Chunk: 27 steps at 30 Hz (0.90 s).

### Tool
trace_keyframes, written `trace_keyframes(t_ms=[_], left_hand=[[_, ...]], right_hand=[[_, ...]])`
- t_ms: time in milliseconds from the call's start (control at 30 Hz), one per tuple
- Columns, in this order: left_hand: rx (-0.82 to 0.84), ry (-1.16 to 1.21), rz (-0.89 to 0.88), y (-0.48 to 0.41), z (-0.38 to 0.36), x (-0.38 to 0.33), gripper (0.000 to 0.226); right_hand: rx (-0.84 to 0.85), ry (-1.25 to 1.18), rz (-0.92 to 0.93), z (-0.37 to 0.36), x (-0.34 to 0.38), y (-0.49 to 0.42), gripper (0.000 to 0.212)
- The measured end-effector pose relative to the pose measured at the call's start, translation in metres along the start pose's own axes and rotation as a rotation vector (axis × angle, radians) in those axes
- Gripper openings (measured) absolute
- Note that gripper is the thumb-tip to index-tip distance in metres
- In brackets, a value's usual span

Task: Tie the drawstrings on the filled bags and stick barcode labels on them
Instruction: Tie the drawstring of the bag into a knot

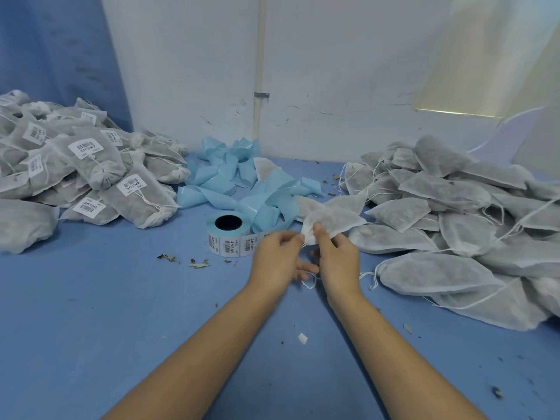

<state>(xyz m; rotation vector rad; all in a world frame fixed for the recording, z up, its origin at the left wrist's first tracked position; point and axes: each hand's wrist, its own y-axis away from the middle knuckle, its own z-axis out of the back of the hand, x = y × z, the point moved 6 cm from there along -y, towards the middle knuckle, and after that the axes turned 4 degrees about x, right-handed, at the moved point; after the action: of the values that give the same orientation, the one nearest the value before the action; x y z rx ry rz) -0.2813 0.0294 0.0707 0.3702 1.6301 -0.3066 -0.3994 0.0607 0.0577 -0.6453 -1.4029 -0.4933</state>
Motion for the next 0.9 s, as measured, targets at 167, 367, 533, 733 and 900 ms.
trace_keyframes(t_ms=[167, 367, 533, 733, 900], left_hand=[[0.053, 0.041, 0.060, 0.001, -0.004, 0.005, 0.017], [0.081, 0.241, 0.106, -0.001, -0.005, 0.009, 0.019], [0.069, 0.387, 0.089, -0.002, -0.003, 0.007, 0.021], [0.085, 0.264, 0.032, -0.003, 0.000, 0.007, 0.030], [0.094, 0.109, -0.017, -0.004, -0.001, 0.007, 0.034]], right_hand=[[0.042, -0.038, -0.014, -0.002, 0.001, 0.000, 0.032], [0.170, -0.087, -0.072, -0.009, 0.003, 0.003, 0.036], [0.227, -0.099, -0.003, -0.013, 0.008, 0.008, 0.032], [0.273, -0.160, 0.028, -0.013, 0.012, 0.011, 0.017], [0.245, -0.164, 0.024, -0.012, 0.011, 0.011, 0.019]])
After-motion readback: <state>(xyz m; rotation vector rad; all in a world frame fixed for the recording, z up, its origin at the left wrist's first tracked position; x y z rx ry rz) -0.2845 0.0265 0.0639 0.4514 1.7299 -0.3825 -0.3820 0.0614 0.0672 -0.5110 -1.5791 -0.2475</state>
